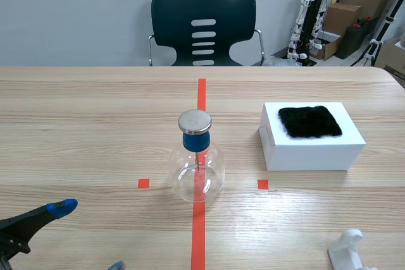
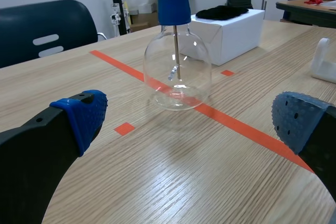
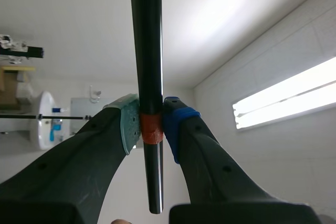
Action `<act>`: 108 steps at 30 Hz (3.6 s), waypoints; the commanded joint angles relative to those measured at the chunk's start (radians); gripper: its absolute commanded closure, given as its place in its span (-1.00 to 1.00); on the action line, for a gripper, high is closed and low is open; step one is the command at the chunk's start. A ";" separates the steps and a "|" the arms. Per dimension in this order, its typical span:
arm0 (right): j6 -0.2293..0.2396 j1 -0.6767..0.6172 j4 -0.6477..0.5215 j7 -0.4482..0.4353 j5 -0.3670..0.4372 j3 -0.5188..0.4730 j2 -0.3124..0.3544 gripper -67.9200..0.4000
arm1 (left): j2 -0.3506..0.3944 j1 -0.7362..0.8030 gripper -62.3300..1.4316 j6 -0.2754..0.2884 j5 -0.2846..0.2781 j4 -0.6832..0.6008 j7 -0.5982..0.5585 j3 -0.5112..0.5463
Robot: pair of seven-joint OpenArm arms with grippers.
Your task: Do the electroscope experiment. move the rod toward and away from the electroscope
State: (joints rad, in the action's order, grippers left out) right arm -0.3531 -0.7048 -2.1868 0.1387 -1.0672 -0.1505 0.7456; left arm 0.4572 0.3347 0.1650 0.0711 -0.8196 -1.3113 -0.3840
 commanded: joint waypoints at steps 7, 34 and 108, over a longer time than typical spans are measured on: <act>-0.012 0.204 0.127 0.042 -0.161 0.218 0.047 0.96 | 0.006 -0.005 -1.00 0.002 -0.006 -0.005 -0.016 0.002; 0.099 0.520 0.375 0.060 -0.318 0.588 0.041 0.96 | 0.006 -0.005 -1.00 0.002 -0.006 -0.005 -0.016 0.002; 0.107 0.510 0.358 0.062 -0.237 0.562 0.042 0.96 | 0.006 -0.005 -1.00 0.002 -0.006 -0.005 -0.016 0.002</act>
State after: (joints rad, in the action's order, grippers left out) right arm -0.2306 -0.2047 -1.8000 0.1848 -1.3048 0.4419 0.7868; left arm 0.4572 0.3347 0.1650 0.0708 -0.8196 -1.3113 -0.3840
